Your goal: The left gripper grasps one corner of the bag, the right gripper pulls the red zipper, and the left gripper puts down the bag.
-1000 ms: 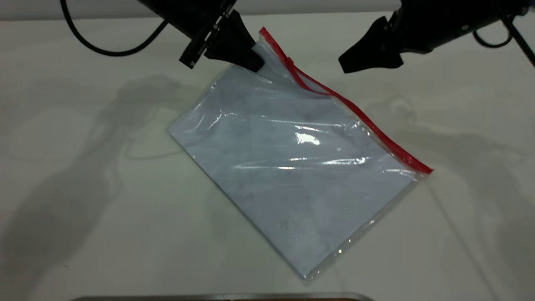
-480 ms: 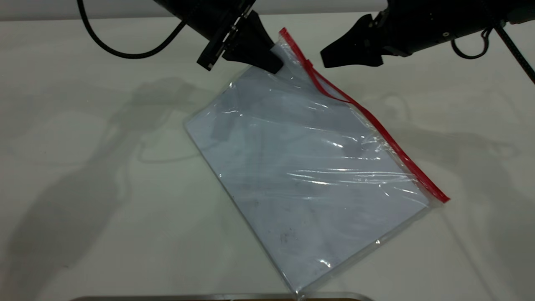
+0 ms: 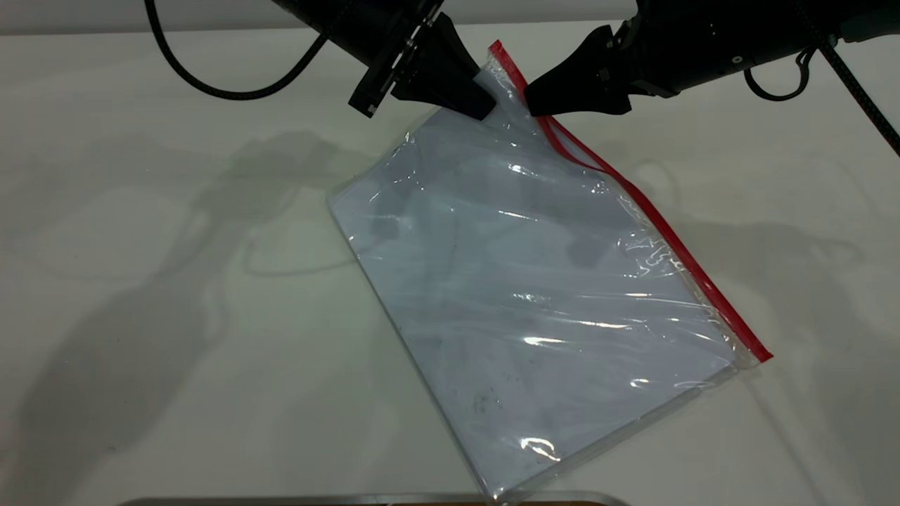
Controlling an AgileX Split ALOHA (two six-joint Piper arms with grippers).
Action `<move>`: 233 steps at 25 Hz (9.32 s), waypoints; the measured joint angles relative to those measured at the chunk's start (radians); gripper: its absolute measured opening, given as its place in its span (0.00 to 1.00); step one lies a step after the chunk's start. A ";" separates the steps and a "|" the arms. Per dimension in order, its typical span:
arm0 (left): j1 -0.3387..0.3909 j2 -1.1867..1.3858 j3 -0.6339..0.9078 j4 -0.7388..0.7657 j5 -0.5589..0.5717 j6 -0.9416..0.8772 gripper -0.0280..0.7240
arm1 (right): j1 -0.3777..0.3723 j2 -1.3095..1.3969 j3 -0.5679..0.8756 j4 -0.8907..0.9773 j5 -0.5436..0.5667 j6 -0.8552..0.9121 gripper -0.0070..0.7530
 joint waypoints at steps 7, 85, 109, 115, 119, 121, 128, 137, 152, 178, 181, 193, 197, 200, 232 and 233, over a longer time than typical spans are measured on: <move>0.000 0.002 0.000 -0.027 -0.014 0.003 0.11 | 0.000 0.000 0.000 0.002 0.000 0.000 0.75; 0.107 0.005 -0.013 -0.084 -0.020 -0.061 0.11 | 0.007 -0.001 -0.010 -0.471 -0.381 0.448 0.05; 0.111 0.005 -0.014 -0.084 -0.011 -0.063 0.11 | 0.007 -0.001 -0.010 -1.286 -0.110 1.362 0.06; 0.111 0.005 -0.017 -0.083 -0.010 -0.063 0.11 | 0.005 -0.001 -0.010 -1.293 -0.095 1.379 0.09; 0.114 0.005 -0.020 -0.083 -0.013 -0.065 0.16 | 0.005 -0.001 -0.010 -1.302 -0.096 1.379 0.20; 0.117 0.005 -0.020 -0.084 -0.023 -0.084 0.23 | 0.003 -0.001 -0.010 -1.304 -0.097 1.380 0.30; 0.121 0.004 -0.020 -0.102 -0.060 -0.173 0.61 | 0.003 -0.001 -0.010 -1.305 -0.151 1.381 0.66; 0.121 -0.103 -0.020 0.022 -0.250 -0.441 0.82 | 0.003 -0.003 -0.162 -1.312 -0.165 1.381 0.74; 0.121 -0.587 -0.020 0.578 -0.136 -1.337 0.82 | 0.002 -0.532 -0.394 -1.317 -0.045 1.391 0.74; 0.121 -1.334 0.503 1.017 0.014 -1.992 0.82 | 0.000 -1.557 0.030 -1.280 0.311 1.571 0.74; 0.121 -1.450 0.675 1.017 0.014 -1.994 0.82 | 0.000 -1.687 0.154 -1.259 0.313 1.589 0.74; 0.121 -1.848 1.171 1.017 0.014 -2.038 0.82 | 0.000 -2.076 0.529 -1.371 0.364 1.667 0.74; 0.121 -1.995 1.288 1.017 0.014 -2.043 0.82 | 0.000 -2.144 0.566 -1.453 0.367 1.718 0.74; 0.121 -2.105 1.359 1.016 0.014 -2.043 0.82 | 0.000 -2.179 0.597 -1.493 0.380 1.733 0.74; 0.122 -2.513 1.575 1.057 -0.019 -2.035 0.82 | 0.000 -2.204 0.616 -1.520 0.382 1.745 0.74; 0.129 -2.522 1.575 1.057 -0.020 -2.035 0.82 | 0.000 -2.204 0.616 -1.520 0.382 1.745 0.74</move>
